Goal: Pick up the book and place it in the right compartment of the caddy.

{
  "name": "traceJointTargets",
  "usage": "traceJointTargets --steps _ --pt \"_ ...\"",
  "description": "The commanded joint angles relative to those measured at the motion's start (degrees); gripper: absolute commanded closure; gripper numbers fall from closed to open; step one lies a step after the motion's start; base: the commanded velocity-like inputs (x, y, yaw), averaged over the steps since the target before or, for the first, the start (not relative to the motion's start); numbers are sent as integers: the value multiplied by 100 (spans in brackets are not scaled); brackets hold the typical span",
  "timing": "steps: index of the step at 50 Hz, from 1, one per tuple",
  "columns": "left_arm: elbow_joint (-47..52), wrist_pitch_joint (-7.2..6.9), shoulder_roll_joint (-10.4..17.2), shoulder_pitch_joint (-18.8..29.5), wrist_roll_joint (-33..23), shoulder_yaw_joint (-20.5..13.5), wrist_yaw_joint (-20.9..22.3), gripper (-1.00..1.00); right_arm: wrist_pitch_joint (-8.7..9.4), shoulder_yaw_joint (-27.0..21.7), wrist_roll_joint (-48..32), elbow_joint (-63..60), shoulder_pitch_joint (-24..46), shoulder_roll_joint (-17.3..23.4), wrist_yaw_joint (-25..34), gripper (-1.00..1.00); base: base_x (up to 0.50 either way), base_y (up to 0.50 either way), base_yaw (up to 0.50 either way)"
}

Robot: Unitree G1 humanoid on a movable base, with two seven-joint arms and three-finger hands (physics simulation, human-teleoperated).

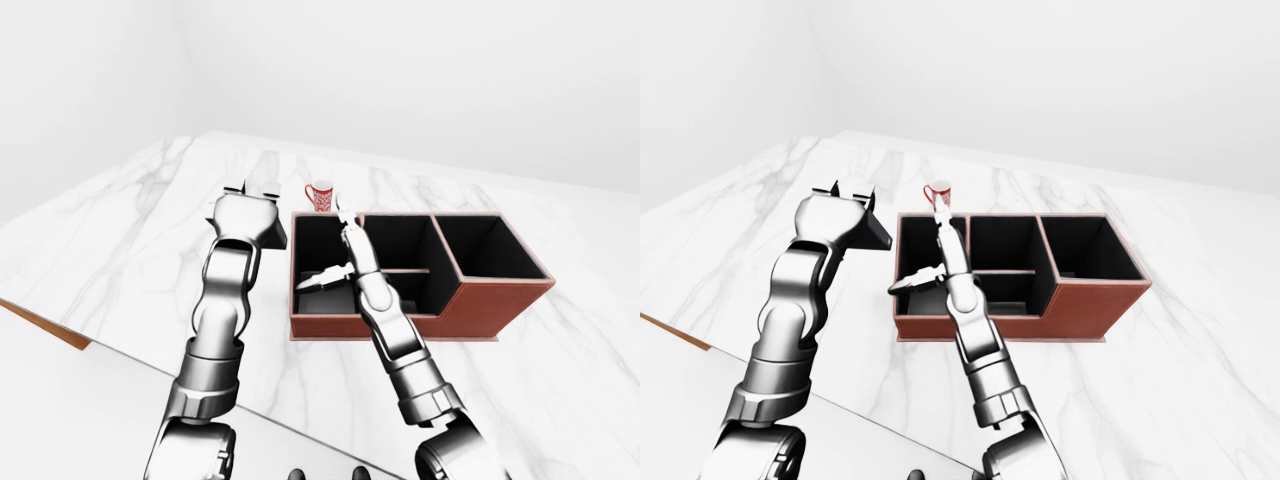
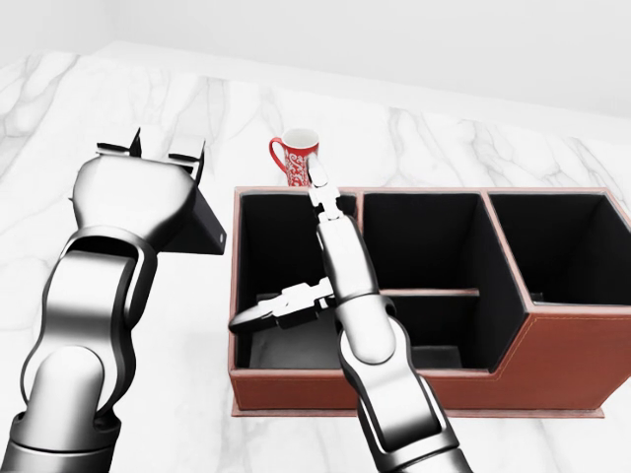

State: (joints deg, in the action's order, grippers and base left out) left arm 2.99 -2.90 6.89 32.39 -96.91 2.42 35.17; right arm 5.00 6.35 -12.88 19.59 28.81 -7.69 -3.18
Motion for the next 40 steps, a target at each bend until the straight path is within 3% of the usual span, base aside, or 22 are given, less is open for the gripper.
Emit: traceJointTargets --steps 1,13,22,40 --pt "283 209 -45 21 -291 4 142 100 0 24 -61 94 171 -88 -17 -100 0 0 0" --pt "915 380 -148 -266 -429 76 483 100 0 73 -107 311 184 -147 -86 -100 0 0 0" --pt "1394 583 -288 -384 -582 140 483 100 0 106 -146 21 211 -178 -35 -100 0 0 0" --pt "1902 790 -457 -429 -738 212 483 100 0 187 -243 -509 318 -279 70 -100 0 0 0"
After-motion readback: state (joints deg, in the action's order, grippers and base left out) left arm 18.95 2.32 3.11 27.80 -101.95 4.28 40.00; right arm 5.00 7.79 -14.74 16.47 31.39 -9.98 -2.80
